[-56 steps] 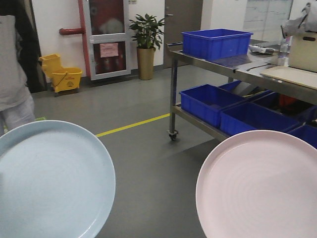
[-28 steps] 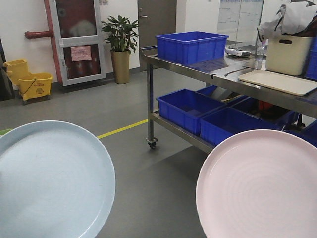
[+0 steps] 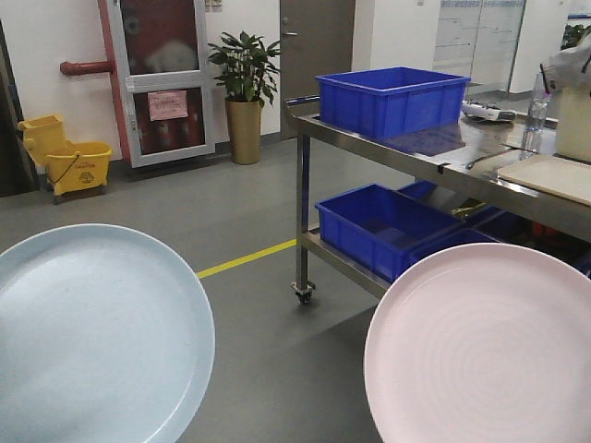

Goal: Grab plate from conveyor and place on tray
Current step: 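Hold both plates while the base drives to the table with the tray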

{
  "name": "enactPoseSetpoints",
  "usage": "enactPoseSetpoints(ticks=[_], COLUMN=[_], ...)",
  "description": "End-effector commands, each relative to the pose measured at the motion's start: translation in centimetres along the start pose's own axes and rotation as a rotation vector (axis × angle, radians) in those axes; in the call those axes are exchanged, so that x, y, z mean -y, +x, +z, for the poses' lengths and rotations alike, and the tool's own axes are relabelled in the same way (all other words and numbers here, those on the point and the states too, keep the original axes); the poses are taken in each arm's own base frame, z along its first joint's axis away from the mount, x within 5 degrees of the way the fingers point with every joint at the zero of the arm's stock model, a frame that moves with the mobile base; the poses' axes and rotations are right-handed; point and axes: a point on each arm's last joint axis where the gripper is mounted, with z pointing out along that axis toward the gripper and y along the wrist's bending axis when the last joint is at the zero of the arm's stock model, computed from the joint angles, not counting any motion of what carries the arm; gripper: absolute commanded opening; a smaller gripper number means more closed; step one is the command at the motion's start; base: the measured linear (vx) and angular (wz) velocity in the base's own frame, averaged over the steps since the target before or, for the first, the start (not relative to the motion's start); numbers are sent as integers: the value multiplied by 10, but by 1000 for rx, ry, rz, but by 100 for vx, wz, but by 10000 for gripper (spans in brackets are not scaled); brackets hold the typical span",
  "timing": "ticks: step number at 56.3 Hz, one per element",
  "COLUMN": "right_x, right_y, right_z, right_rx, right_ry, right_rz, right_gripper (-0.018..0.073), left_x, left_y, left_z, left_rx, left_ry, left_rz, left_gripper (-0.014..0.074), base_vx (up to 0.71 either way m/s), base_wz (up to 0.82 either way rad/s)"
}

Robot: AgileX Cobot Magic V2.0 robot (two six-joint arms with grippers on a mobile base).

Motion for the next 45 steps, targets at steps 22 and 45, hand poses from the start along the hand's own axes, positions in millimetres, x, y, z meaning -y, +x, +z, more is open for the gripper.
enactPoseSetpoints(ticks=[22, 45], right_x=[0, 0], right_y=[-14, -14], right_z=[-8, -8], right_rx=[115, 115], right_ry=[4, 4], right_rz=[1, 1], right_gripper=[-9, -9], left_x=[2, 2], left_y=[-17, -18], left_z=[-6, -6], left_rx=[121, 122], left_ry=[9, 9], left_rz=[-17, -17], left_gripper=[-6, -6], base_vx=[53, 52], base_wz=[3, -20])
